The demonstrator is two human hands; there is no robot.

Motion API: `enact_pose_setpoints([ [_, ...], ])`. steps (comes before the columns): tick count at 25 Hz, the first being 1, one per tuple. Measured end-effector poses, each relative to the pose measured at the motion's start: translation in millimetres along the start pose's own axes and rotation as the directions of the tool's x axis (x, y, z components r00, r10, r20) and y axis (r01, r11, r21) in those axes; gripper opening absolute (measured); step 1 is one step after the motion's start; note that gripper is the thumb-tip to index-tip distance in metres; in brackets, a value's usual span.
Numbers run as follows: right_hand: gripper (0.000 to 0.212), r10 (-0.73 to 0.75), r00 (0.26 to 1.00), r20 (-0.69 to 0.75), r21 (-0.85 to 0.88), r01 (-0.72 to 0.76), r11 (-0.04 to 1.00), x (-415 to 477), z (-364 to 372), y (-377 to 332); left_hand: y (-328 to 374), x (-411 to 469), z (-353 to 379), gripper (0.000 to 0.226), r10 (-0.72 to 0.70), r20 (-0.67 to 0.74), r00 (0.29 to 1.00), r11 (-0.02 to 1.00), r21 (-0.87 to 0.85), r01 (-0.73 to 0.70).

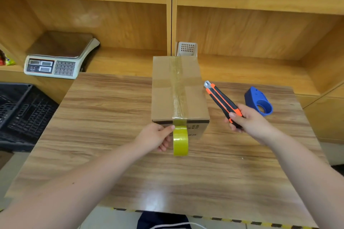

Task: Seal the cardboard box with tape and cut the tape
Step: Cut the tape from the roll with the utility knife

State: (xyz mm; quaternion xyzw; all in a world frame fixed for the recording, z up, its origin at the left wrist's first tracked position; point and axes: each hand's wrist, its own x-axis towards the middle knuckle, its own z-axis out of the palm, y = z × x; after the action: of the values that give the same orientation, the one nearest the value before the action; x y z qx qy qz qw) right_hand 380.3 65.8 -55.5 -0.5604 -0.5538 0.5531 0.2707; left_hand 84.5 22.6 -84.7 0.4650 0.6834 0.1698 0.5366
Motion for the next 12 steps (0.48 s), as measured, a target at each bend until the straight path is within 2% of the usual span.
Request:
enact_pose_setpoints([
  [2, 0.009, -0.018, 0.999, -0.031, -0.099, 0.015, 0.995, -7.7, 5.2, -9.7, -5.0, -1.0, 8.8, 0.046, -0.02, -0.007, 1.0, 0.999, -0.044, 0.02],
  [6, 0.009, -0.123, 0.987, -0.099, -0.381, 0.077, 0.921, -20.0, 12.3, -14.9, -7.3, -4.8, 31.7, 0.025, -0.043, 0.041, 0.998, 0.928, -0.368, 0.055],
  [8, 0.014, -0.169, 0.976, -0.135, -0.487, 0.083, 0.869, -24.2, 14.3, -11.3, -6.5, -6.6, 42.5, 0.017, -0.058, 0.07, 0.996, 0.892, -0.444, 0.083],
  [10, 0.025, -0.19, 0.964, -0.184, -0.552, 0.059, 0.832, -27.1, 17.2, -9.1, -9.1, -5.7, 50.0, 0.022, -0.061, 0.035, 0.998, 0.885, -0.461, 0.07],
  [12, 0.034, -0.196, 0.955, -0.223, -0.609, 0.02, 0.793, -28.4, 20.7, -8.6, -13.1, -6.7, 55.0, 0.04, -0.061, -0.016, 0.998, 0.897, -0.44, 0.048],
])
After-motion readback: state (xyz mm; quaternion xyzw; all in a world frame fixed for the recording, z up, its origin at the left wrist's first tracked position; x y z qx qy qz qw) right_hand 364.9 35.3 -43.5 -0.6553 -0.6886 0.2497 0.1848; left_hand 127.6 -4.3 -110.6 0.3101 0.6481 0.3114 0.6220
